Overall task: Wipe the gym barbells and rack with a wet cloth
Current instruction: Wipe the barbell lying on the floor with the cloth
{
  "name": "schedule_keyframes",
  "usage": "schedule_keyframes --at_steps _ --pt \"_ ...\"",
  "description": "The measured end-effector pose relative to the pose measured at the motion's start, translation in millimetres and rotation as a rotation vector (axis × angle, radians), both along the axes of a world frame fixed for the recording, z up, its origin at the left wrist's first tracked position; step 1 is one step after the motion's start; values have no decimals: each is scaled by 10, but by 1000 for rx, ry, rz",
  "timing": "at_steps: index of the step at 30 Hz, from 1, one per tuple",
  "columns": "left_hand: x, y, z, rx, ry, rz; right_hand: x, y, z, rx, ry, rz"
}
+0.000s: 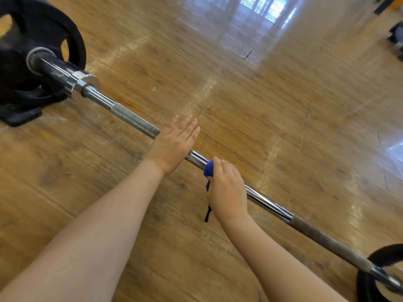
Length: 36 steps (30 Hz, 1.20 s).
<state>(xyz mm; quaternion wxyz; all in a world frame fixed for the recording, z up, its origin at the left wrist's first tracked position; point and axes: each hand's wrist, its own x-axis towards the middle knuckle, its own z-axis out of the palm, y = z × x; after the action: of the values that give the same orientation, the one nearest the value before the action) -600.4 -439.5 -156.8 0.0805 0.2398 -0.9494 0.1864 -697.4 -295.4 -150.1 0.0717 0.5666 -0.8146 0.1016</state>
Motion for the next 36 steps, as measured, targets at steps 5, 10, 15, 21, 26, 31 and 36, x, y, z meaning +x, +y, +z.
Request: schedule_keyframes --at_steps 5,10,15,21,26,31,36 --pt "-40 -28 159 136 -191 33 115 -279 2 -32 1 23" --pt "-9 -27 100 120 -182 61 67 -202 -35 -63 -15 49" --pt "56 -38 -36 -33 -48 -10 -21 -1 -70 -81 27 -20" --pt "23 -16 105 7 -103 31 235 -430 -23 -65 82 -36" --pt "-9 3 210 154 -207 25 80 -309 -99 -137 120 18" --pt "4 18 284 211 -224 30 8 -139 -130 -167 87 -7" --pt "28 55 302 218 -208 43 154 -374 -82 -101 36 48"
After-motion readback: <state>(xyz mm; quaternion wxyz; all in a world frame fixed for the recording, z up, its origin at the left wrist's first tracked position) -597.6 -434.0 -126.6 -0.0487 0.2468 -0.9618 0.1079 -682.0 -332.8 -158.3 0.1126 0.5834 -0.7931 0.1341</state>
